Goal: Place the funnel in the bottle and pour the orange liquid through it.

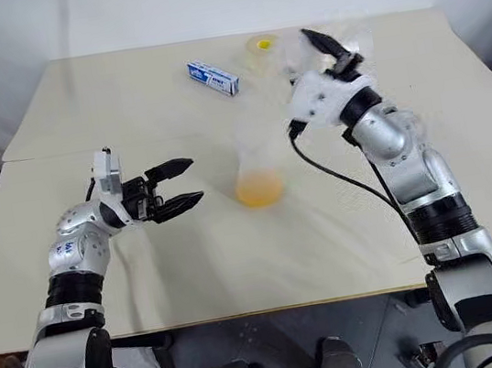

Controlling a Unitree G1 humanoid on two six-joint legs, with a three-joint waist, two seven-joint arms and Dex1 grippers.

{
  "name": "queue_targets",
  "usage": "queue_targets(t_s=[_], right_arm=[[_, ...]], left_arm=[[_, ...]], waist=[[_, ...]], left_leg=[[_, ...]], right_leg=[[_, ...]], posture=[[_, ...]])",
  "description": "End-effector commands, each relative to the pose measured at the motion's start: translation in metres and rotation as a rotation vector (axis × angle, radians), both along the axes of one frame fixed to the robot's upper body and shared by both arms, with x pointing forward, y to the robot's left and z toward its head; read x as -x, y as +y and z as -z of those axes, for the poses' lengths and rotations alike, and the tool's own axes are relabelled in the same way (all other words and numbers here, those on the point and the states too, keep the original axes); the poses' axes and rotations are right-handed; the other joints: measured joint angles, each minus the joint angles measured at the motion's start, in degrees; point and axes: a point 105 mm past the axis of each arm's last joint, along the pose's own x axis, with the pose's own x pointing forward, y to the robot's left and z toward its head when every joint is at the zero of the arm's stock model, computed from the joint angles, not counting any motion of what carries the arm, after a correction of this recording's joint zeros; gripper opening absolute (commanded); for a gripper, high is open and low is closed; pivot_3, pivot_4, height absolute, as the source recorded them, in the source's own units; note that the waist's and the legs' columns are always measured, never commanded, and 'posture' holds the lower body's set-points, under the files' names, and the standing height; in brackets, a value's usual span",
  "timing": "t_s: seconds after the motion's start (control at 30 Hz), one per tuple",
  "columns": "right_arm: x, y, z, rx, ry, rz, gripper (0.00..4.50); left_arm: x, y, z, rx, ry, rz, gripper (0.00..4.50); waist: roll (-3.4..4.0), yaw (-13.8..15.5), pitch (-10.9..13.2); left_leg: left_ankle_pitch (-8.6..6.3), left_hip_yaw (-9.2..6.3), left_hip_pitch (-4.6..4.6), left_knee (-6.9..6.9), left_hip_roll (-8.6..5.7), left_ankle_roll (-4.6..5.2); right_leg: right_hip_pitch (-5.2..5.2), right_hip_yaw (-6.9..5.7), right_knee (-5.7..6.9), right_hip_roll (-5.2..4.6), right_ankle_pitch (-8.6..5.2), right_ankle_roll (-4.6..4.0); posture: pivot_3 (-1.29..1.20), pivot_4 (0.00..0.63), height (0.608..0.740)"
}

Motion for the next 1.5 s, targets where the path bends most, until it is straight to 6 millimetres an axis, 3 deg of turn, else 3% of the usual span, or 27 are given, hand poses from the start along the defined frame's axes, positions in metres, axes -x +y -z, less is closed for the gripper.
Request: queue_targets(t_s=[0.03, 0.13, 0.3, 0.43, 0.6, 0.73, 0.97, 1.1, 1.27, 1.4, 1.5], right_arm=[[0.006, -0.027, -0.005, -0.252, 0.113, -0.040, 2.41], [0.004, -0.054, 0.004, -0.475, 0.217, -0.042, 2.41], [0.001, -0.089, 0.013, -0.698, 0.268, -0.003, 2.41], [0.000, -0.110, 0.021, -0.791, 0.273, 0.040, 2.41], [0.001, -0.124, 0.035, -0.824, 0.278, 0.067, 2.41], [0.003, -0.124, 0.046, -0.818, 0.293, 0.070, 2.41], [0.012, -0.113, 0.041, -0.808, 0.282, 0.002, 4.46], [0.016, -0.112, 0.027, -0.787, 0.245, -0.021, 4.46], [0.020, -0.110, -0.014, -0.740, 0.156, -0.083, 4.46], [0.029, -0.087, -0.039, -0.655, 0.176, -0.235, 4.46], [0.040, -0.065, -0.032, -0.539, 0.265, -0.339, 4.46]], left_arm=[[0.003, 0.002, -0.015, 0.001, -0.023, -0.001, 4.50], [-0.001, 0.006, -0.010, -0.044, -0.002, -0.057, 4.50], [-0.003, 0.008, -0.006, -0.096, -0.003, -0.109, 4.50], [-0.006, 0.007, -0.007, -0.094, 0.002, -0.149, 4.50], [-0.006, 0.007, -0.004, -0.076, 0.030, -0.176, 4.50], [-0.007, 0.008, -0.003, -0.057, 0.050, -0.198, 4.50], [-0.009, 0.011, -0.003, -0.089, 0.037, -0.256, 4.50], [-0.006, 0.010, -0.001, -0.099, 0.035, -0.237, 4.50], [-0.001, 0.008, -0.002, -0.084, 0.026, -0.193, 4.50], [0.003, 0.011, -0.007, -0.075, -0.028, -0.177, 4.50], [0.010, 0.016, -0.001, -0.113, -0.030, -0.141, 4.50]], waist=[[0.00, 0.01, 0.00], [0.00, -0.10, 0.00], [0.00, -0.06, 0.00], [0.00, 0.02, 0.00], [0.00, -0.12, 0.00], [0.00, -0.02, 0.00], [0.00, -0.02, 0.00], [0.00, -0.01, 0.00], [0.01, -0.01, 0.00], [0.00, 0.01, 0.00], [0.00, -0.01, 0.00]], left_leg=[[0.00, 0.00, 0.00, 0.00, 0.00, 0.00], [0.00, 0.00, 0.01, -0.02, -0.01, 0.00], [0.00, 0.03, 0.01, -0.03, -0.05, 0.00], [0.00, 0.02, 0.01, -0.02, -0.06, 0.00], [0.00, 0.06, 0.02, -0.04, -0.07, 0.00], [0.00, 0.06, 0.02, -0.03, -0.07, 0.00], [0.00, 0.07, 0.02, -0.02, -0.05, 0.00], [0.00, 0.08, 0.03, -0.02, -0.05, 0.00], [0.00, 0.11, 0.03, -0.01, -0.06, 0.00], [0.00, 0.09, 0.03, -0.02, -0.06, 0.00], [0.00, 0.09, 0.03, -0.02, -0.07, 0.00]], right_leg=[[0.00, 0.00, 0.00, 0.00, 0.00, 0.00], [-0.01, 0.00, 0.00, 0.00, 0.00, 0.00], [-0.03, 0.00, 0.00, 0.01, 0.00, 0.00], [-0.02, 0.02, 0.00, -0.01, 0.00, 0.00], [-0.04, 0.03, 0.00, 0.00, 0.00, 0.00], [-0.03, 0.05, 0.01, -0.01, 0.00, 0.00], [-0.03, 0.07, 0.01, -0.01, 0.00, 0.00], [-0.03, 0.06, 0.01, -0.01, 0.00, 0.00], [-0.04, 0.09, 0.00, -0.02, 0.00, 0.00], [-0.04, 0.05, 0.00, -0.01, 0.00, 0.00], [-0.03, 0.04, 0.01, -0.01, 0.00, 0.00]], posture=[[0.00, 0.150, 0.740], [0.00, 0.150, 0.740], [0.00, 0.150, 0.740], [0.00, 0.150, 0.740], [0.00, 0.150, 0.740], [0.00, 0.150, 0.740], [0.00, 0.150, 0.740], [0.00, 0.150, 0.740], [0.00, 0.150, 0.740], [0.00, 0.150, 0.740], [0.00, 0.150, 0.740]])
